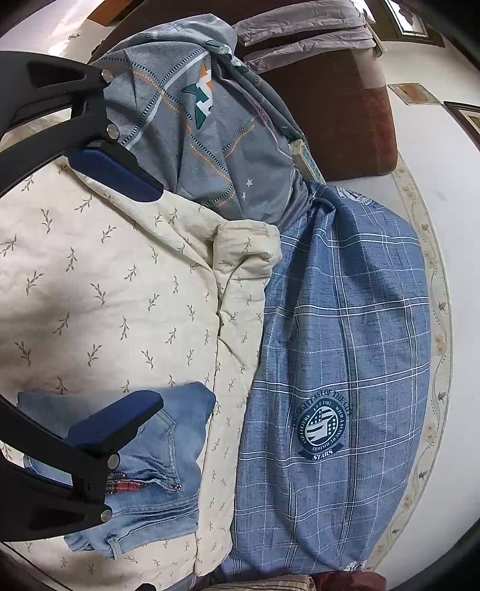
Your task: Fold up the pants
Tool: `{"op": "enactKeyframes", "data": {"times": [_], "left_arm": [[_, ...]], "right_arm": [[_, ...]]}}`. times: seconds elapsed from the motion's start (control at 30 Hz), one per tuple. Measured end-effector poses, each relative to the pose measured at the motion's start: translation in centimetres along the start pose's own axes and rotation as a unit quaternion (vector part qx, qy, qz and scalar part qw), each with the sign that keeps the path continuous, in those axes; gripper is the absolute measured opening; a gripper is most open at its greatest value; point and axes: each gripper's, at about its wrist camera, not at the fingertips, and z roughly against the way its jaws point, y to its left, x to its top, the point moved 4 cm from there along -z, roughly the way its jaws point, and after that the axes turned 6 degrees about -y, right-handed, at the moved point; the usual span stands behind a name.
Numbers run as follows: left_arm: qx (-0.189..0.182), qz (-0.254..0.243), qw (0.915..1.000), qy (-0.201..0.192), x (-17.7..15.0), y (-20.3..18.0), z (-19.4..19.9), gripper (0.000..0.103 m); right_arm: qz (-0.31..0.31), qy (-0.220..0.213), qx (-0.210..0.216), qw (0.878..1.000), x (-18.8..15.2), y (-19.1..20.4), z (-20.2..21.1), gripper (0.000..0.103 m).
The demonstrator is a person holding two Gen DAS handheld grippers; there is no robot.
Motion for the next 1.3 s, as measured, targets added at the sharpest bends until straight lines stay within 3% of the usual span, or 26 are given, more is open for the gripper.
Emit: {"op": "enactKeyframes", "data": {"times": [1.3], "left_arm": [[0.002,0.006,0.9999,0.01,-0.4,0.4,-1.1,0.102]], "right_arm": [[-0.008,0.009,-0.007,1.0,-0.2,-0.2,-0.7,0.069]]}}
